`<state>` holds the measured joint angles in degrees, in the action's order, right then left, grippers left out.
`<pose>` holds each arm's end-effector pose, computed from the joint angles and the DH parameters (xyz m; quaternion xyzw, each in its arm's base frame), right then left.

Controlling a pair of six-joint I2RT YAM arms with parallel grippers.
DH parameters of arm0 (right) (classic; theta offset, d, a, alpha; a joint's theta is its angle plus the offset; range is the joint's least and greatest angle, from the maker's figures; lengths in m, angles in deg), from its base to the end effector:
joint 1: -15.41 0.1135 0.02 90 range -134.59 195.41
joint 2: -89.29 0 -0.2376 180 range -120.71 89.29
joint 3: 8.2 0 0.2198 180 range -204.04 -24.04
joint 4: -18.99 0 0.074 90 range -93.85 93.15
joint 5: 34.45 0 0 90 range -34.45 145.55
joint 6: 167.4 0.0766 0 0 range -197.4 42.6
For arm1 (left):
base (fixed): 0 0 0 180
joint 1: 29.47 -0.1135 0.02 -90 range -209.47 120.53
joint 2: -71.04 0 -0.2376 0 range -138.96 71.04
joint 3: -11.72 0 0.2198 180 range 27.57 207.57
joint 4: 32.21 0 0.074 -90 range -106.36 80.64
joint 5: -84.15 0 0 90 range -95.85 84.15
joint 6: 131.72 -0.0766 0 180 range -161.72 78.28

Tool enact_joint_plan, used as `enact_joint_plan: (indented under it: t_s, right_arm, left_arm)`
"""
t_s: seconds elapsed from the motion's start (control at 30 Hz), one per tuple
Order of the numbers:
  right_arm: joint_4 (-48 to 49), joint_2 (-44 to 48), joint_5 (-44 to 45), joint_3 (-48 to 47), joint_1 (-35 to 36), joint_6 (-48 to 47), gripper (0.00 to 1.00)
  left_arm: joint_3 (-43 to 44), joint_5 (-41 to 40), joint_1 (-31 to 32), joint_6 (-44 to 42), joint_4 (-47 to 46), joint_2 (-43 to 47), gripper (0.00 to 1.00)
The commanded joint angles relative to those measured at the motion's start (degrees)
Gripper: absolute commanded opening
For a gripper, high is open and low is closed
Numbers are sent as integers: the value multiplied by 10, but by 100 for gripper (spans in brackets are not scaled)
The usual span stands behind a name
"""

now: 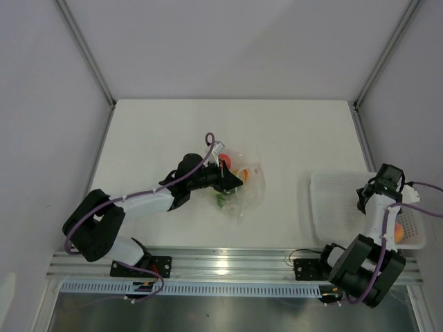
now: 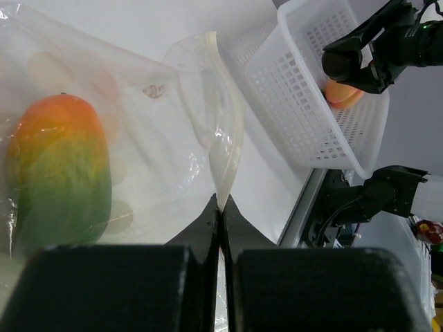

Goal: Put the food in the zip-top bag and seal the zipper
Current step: Pick up the fake fruit from the bin.

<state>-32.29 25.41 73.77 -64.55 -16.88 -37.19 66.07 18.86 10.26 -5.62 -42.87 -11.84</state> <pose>0.1641 -0.1321 0.1725 0.5967 0.7418 -0.1338 0.2753 0.2259 -0.2294 0.2002 0.1509 0.7852 -0.4898 0.3474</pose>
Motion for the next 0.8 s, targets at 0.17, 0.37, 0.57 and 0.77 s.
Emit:
enact_joint_plan:
  t_s: [0.17, 0.37, 0.57, 0.77]
  right_arm:
    - [-30, 68, -141, -51, 50, -33, 0]
    - [-43, 76, -238, -97, 112, -61, 0]
    - [1, 93, -314, -113, 223, -70, 0]
    - [41, 89, -313, -143, 412, -80, 0]
  left_arm:
    - [-24, -34, 5, -21, -37, 35, 1]
    - [-18, -39, 5, -30, -26, 34, 1]
    - [-18, -39, 6, -35, -30, 33, 1]
    - [-13, -35, 5, -33, -33, 30, 1]
